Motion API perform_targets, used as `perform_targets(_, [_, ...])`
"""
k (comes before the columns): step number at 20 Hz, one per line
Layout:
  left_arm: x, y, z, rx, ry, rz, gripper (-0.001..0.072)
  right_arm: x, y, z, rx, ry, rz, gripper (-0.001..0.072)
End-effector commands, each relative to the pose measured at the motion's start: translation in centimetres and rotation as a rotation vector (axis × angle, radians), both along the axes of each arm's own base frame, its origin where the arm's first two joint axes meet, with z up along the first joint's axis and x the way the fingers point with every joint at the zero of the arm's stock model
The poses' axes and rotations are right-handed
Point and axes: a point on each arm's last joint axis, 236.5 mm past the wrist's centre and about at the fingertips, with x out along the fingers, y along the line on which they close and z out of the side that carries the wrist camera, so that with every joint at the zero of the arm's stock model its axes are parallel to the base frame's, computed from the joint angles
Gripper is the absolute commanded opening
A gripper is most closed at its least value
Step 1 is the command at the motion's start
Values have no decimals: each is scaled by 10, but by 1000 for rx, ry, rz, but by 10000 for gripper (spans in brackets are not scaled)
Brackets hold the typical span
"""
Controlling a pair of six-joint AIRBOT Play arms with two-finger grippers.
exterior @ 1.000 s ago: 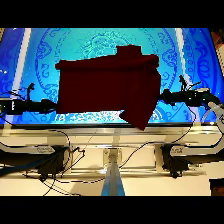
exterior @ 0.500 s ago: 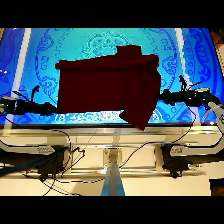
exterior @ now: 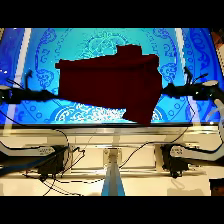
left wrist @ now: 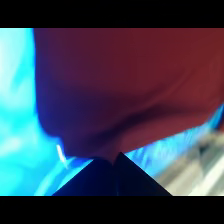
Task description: Fold the clothes and pants, and hang the long-sleeved shirts on hangers.
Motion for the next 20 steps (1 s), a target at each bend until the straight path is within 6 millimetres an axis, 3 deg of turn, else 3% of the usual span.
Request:
perform_targets(1, [53, 9, 114, 58, -332, 40, 9, 17, -2, 101, -87, -258, 54, 8])
perform_targets(4, [55, 12, 238, 262, -665, 61, 9, 15, 2, 232, -231, -601, 61, 8])
perform_targets(7, [27, 15, 365, 477, -1027, 238, 10, -24, 17, 378, -397, -998, 9, 8])
perform_targets(9, [-15, 20, 458, 611, -1300, 437, 10, -66, 27, 464, -499, -1256, -77, 9])
perform_targets(11, [-77, 27, 539, 715, -1550, 664, 10, -117, 38, 529, -566, -1470, -164, 8])
perform_targets(13, [-137, 30, 587, 824, -1721, 827, 10, -160, 51, 564, -602, -1603, -208, 9])
perform_targets(15, [-174, 20, 604, 916, -1800, 864, 10, -184, 63, 570, -615, -1649, -202, 8])
perform_targets(16, [-181, 16, 604, 946, -1808, 854, 10, -186, 66, 567, -616, -1641, -184, 8])
perform_targets(18, [-171, 9, 591, 939, -1769, 784, 10, -175, 65, 554, -608, -1586, -153, 8])
perform_targets(20, [-126, 6, 548, 919, -1609, 615, 10, -145, 52, 530, -552, -1454, -163, 7])
